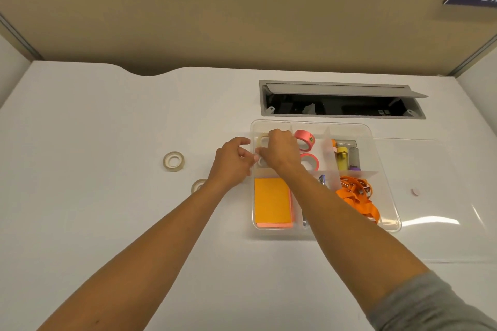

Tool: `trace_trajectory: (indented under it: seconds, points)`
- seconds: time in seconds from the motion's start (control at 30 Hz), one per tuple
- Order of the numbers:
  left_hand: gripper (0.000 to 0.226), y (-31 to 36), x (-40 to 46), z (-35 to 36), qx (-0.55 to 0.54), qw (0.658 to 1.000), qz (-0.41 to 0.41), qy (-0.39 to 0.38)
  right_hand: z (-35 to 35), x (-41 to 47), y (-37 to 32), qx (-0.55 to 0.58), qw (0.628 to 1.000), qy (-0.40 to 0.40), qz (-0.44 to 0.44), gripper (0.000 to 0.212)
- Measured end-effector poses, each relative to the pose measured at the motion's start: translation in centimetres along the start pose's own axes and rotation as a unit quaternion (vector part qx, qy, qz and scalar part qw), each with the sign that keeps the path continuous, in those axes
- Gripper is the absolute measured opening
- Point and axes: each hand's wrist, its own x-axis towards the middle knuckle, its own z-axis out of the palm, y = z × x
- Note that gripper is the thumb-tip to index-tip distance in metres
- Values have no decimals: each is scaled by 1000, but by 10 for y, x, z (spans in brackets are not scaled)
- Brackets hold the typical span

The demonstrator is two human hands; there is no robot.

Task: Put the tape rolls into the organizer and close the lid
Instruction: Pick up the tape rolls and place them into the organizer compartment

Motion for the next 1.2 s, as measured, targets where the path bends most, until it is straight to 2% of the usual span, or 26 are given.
trace_trajectory:
  seconds: [0.37,0.83,1.03,1.2]
  points:
    - [48,2,-3,0,-5,1000,9,1,-1,-5,1,7,999,-20,-24,44]
    - [46,-4,1,1,-10,1000,11,5,-6,-3,6,30,999,-16,-33,29]
    - [45,-4,3,1,-7,1000,10,9,-3,-7,12,-35,997,-53,-46,35]
    - [46,-4,3,0,-7,1000,8,1,-3,-6,11,-56,996,-46,-48,37]
